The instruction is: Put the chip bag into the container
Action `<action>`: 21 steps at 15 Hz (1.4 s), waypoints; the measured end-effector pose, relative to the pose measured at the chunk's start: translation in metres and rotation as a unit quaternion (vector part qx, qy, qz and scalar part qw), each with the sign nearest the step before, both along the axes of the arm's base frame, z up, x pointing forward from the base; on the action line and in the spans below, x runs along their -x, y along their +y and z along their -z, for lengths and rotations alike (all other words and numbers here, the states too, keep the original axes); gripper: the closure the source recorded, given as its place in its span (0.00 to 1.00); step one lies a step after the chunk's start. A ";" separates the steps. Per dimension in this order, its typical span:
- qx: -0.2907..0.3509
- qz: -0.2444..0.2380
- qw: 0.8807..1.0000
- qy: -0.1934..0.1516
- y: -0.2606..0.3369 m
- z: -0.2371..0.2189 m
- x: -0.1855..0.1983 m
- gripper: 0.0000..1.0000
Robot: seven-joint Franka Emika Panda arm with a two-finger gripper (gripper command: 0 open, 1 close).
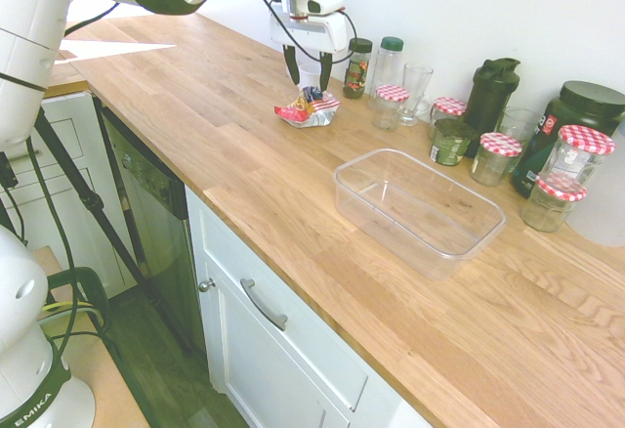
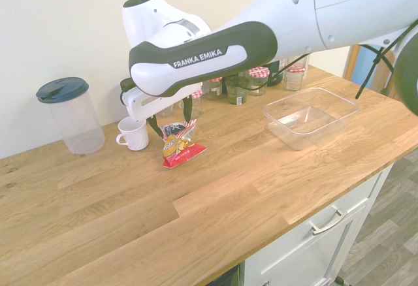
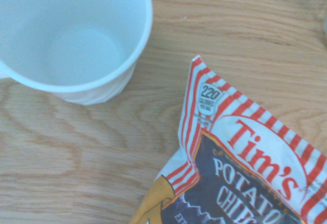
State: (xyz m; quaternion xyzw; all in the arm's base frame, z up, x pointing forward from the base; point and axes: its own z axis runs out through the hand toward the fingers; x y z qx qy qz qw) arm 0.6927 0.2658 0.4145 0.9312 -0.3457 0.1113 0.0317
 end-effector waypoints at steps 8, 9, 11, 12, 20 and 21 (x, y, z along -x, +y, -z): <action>-0.004 0.010 1.000 0.007 -0.013 0.007 -0.012 1.00; -0.004 0.010 1.000 0.008 -0.013 0.008 -0.012 1.00; -0.004 0.010 1.000 0.012 -0.013 0.012 -0.012 1.00; -0.003 0.010 1.000 0.015 -0.013 0.017 -0.011 1.00; -0.003 0.008 1.000 0.021 -0.012 0.032 -0.008 1.00; -0.004 0.009 1.000 0.020 -0.012 0.032 -0.009 1.00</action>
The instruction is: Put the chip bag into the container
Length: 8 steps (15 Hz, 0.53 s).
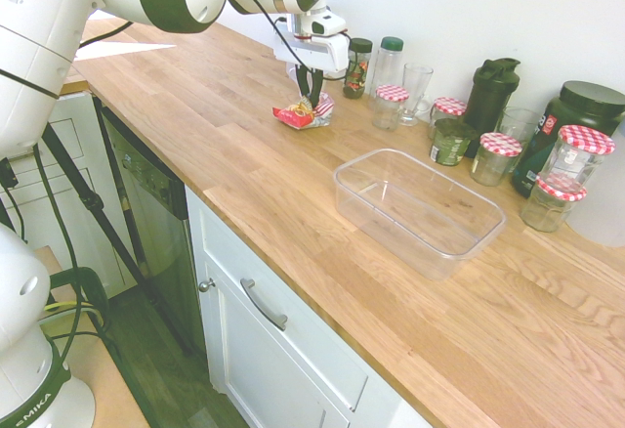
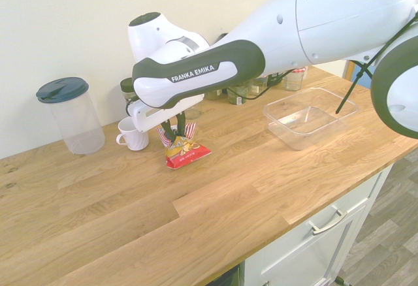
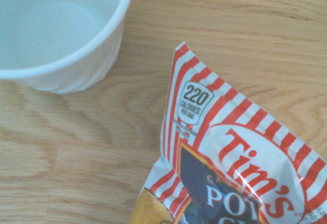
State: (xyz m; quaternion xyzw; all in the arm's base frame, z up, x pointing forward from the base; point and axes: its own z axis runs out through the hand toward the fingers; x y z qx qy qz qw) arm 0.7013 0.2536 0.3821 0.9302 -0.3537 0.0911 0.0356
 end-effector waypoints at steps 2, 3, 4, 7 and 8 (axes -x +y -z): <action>-0.004 0.002 1.000 -0.001 -0.001 0.000 -0.001 1.00; -0.005 0.002 1.000 -0.002 -0.001 -0.001 -0.001 1.00; -0.005 0.002 1.000 -0.003 -0.001 -0.004 0.000 1.00; -0.006 0.003 1.000 -0.008 -0.006 -0.017 0.006 1.00; -0.007 0.004 1.000 -0.012 -0.009 -0.028 0.010 1.00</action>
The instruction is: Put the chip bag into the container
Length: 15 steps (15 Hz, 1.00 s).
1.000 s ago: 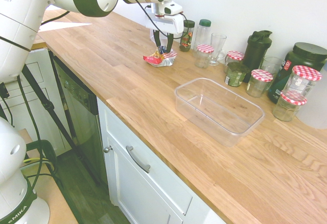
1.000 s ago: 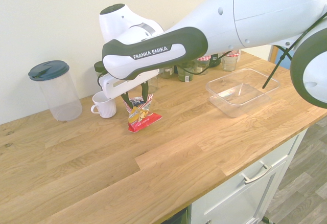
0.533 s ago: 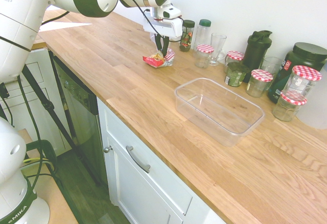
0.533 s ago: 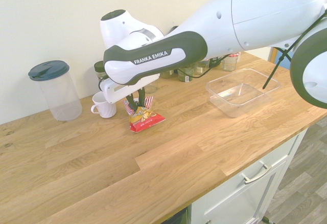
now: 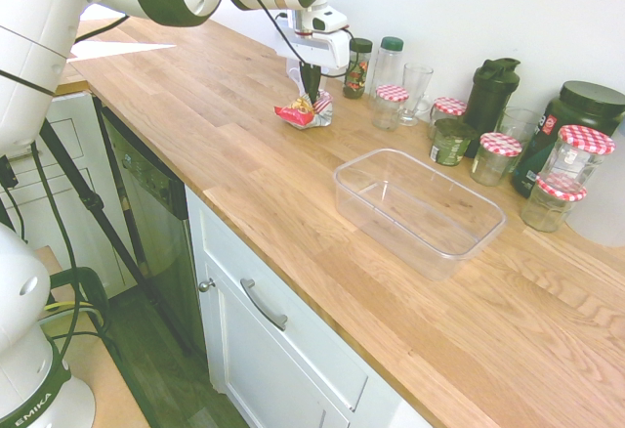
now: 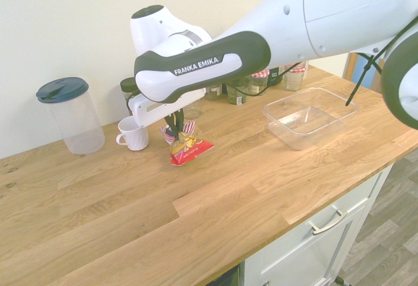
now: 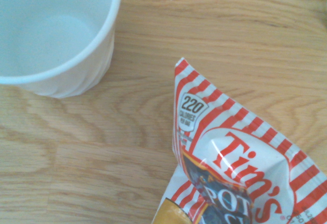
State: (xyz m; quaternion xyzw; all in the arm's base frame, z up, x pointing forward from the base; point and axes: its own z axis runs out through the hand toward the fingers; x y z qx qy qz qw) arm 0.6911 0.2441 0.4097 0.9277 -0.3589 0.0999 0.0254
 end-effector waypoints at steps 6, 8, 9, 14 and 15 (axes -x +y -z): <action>-0.021 0.026 0.999 -0.034 -0.072 -0.099 0.049 1.00; -0.030 0.039 0.998 -0.038 -0.124 -0.123 0.064 1.00; -0.035 0.048 0.997 -0.039 -0.154 -0.130 0.071 1.00; -0.070 0.083 0.993 -0.039 -0.318 -0.127 0.093 1.00; -0.077 0.086 0.993 -0.038 -0.342 -0.122 0.097 1.00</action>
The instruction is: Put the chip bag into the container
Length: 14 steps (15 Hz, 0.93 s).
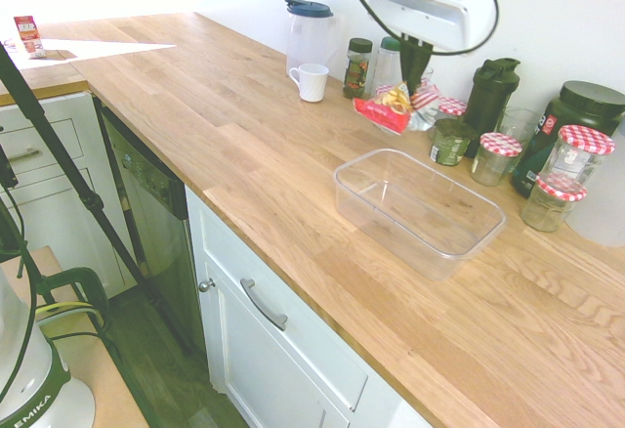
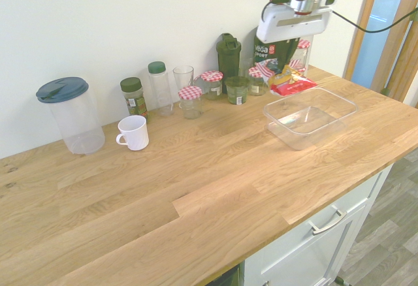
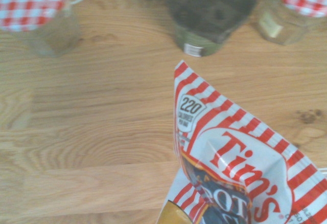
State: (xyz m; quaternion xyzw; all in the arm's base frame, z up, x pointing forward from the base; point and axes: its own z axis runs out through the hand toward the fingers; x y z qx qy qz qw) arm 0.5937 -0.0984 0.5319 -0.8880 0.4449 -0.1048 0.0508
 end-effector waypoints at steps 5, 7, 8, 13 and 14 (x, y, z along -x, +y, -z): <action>-0.024 0.008 1.000 0.005 -0.090 0.034 0.024 1.00; -0.029 0.009 1.000 0.009 -0.109 0.052 0.026 1.00; -0.031 0.007 0.999 0.011 -0.112 0.060 0.024 1.00; -0.034 0.001 0.999 0.022 -0.108 0.091 0.012 1.00; -0.035 0.000 0.999 0.023 -0.105 0.095 0.010 1.00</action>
